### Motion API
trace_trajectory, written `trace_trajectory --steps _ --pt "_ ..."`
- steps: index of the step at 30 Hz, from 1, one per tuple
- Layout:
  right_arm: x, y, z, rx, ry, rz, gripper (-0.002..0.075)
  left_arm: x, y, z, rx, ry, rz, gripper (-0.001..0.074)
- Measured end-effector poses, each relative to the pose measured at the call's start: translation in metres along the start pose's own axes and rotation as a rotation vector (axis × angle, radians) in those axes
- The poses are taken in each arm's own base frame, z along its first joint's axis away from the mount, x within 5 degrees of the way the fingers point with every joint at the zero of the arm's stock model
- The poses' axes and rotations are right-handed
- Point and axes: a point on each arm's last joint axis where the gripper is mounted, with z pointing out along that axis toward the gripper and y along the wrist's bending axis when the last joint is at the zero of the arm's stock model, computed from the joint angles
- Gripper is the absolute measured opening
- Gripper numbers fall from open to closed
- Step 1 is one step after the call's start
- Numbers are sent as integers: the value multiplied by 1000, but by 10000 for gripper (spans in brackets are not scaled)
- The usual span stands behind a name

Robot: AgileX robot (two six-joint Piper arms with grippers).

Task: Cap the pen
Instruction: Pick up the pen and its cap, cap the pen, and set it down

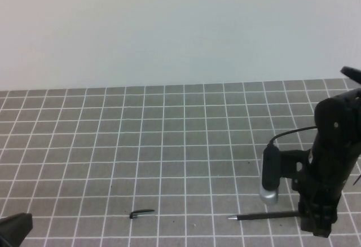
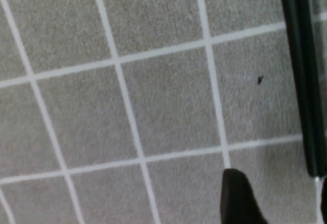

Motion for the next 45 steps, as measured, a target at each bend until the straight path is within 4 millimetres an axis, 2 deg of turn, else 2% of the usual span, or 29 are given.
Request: trace_trajectory --steps 6,19,23,31,38,42,45 --pt "-7 -2 5 27 -9 -26 346 -1 0 0 -3 -8 0 -2" --pt "-7 -6 25 34 22 -85 343 -3 1 0 -11 -28 2 -2" --pt "-6 -6 29 25 31 -90 274 -3 1 0 -11 -28 2 -2" --pt "-6 -7 29 27 35 -112 -6 -3 1 0 -14 -33 1 -2" --pt "-6 -6 26 30 34 -144 -3 -7 0 -3 -11 -80 10 -2" --pt "-7 -7 15 58 14 -144 -3 -12 -5 -3 35 19 25 -2" --pt "-10 -5 6 66 -29 -115 -3 -29 -10 -1 76 106 31 -2"
